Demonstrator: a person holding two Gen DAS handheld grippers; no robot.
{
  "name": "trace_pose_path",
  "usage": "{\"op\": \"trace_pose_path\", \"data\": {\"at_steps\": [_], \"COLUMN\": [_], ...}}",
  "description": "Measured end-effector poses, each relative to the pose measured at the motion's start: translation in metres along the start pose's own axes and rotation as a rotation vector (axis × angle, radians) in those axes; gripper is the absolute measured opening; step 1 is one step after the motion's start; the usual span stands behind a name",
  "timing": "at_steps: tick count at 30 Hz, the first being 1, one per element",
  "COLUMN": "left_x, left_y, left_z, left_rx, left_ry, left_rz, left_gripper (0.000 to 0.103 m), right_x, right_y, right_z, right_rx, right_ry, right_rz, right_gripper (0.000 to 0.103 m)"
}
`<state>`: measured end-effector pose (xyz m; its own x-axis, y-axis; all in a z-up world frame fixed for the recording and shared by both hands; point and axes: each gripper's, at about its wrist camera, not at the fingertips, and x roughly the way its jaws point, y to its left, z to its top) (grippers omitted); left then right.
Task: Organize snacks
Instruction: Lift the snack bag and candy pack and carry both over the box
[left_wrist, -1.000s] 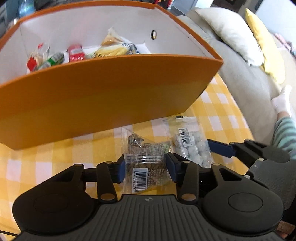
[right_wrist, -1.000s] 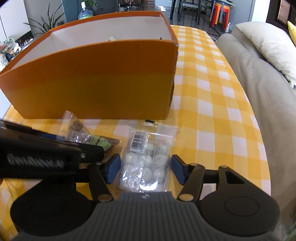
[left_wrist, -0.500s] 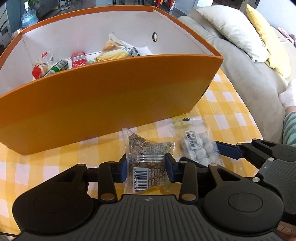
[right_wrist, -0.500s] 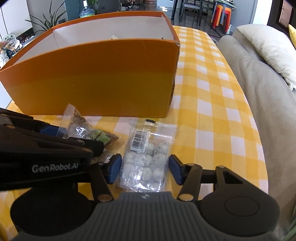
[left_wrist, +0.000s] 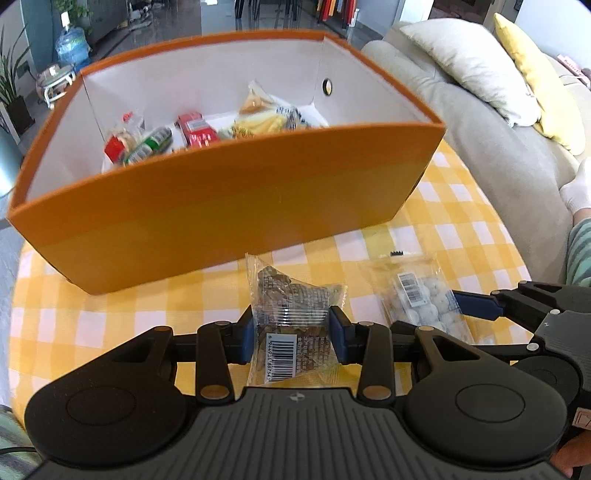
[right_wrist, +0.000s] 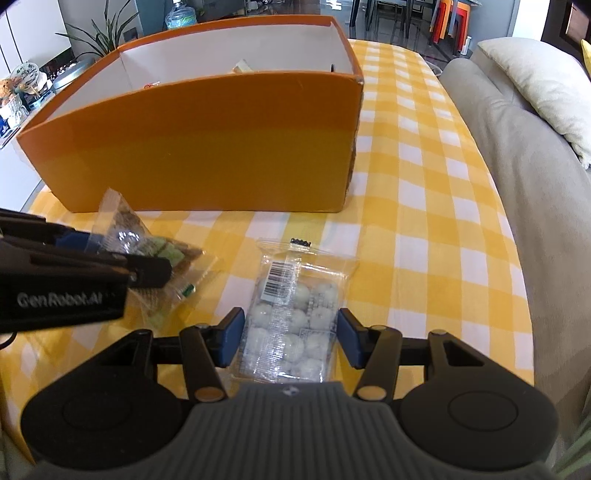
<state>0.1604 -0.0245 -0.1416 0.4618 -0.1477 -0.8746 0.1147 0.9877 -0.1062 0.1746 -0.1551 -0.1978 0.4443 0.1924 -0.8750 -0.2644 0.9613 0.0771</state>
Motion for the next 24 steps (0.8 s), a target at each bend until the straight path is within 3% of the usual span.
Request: {"op": "trace_pose_path", "data": {"at_steps": [12, 24], "left_x": [-0.048, -0.092], "left_y": [0.009, 0.033], "left_z": [0.004, 0.034], "left_rx": [-0.016, -0.023], "left_ry": [-0.076, -0.198], "left_rz": [-0.019, 0.032], "left_gripper": [0.044, 0.044], "right_x": [-0.043, -0.097], "right_y": [0.008, 0.017], "right_z": [0.000, 0.031], "right_rx": [0.002, 0.008], "right_ry": [-0.049, -0.204], "right_rz": [0.042, 0.089], "right_gripper": [0.052, 0.052]}}
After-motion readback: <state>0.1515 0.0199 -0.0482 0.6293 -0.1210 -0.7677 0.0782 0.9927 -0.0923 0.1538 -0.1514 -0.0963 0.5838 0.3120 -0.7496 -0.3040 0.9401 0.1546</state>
